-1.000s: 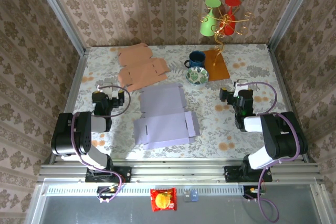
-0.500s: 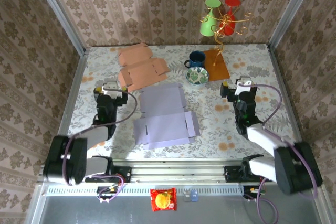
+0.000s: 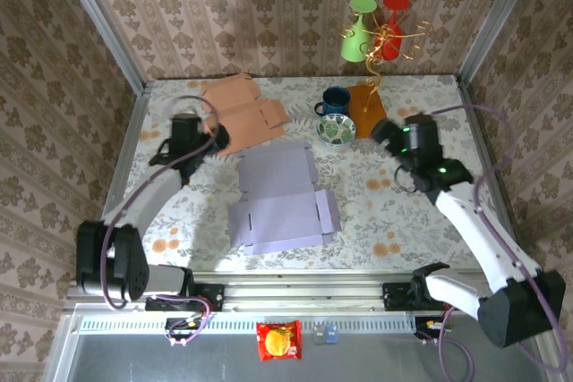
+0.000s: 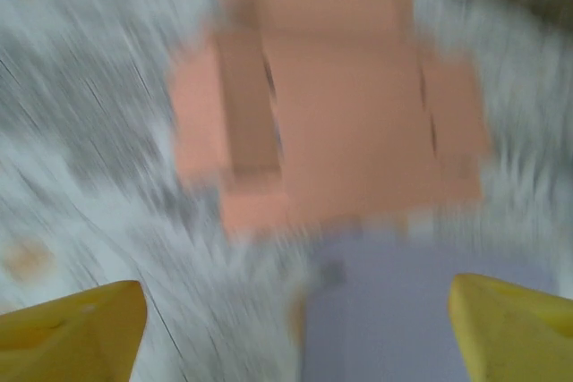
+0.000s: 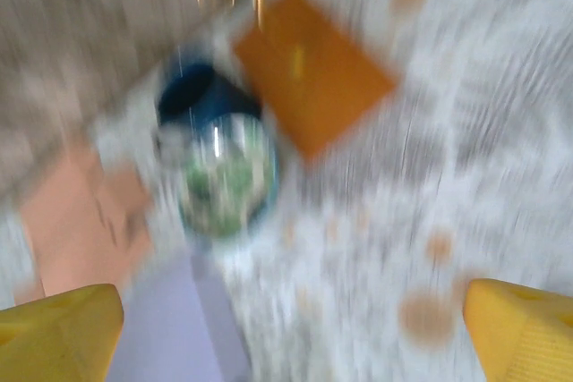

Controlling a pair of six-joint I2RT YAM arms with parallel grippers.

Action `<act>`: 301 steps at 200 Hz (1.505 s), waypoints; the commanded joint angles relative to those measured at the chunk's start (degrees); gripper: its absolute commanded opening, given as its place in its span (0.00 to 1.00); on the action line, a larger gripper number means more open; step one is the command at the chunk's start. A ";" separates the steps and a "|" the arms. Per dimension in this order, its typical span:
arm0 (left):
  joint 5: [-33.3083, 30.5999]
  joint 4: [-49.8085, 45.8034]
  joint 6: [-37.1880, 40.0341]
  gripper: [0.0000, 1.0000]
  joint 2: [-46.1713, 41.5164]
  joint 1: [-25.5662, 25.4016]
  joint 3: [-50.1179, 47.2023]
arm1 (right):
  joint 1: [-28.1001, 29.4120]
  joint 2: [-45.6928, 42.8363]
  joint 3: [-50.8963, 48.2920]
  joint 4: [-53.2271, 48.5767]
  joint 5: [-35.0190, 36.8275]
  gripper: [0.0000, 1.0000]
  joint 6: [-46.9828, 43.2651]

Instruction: Fold the paper box

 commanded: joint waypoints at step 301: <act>13.03 -3.60 -15.02 0.31 15.63 -20.06 -6.54 | 13.04 4.09 -33.99 26.74 -25.31 0.57 42.52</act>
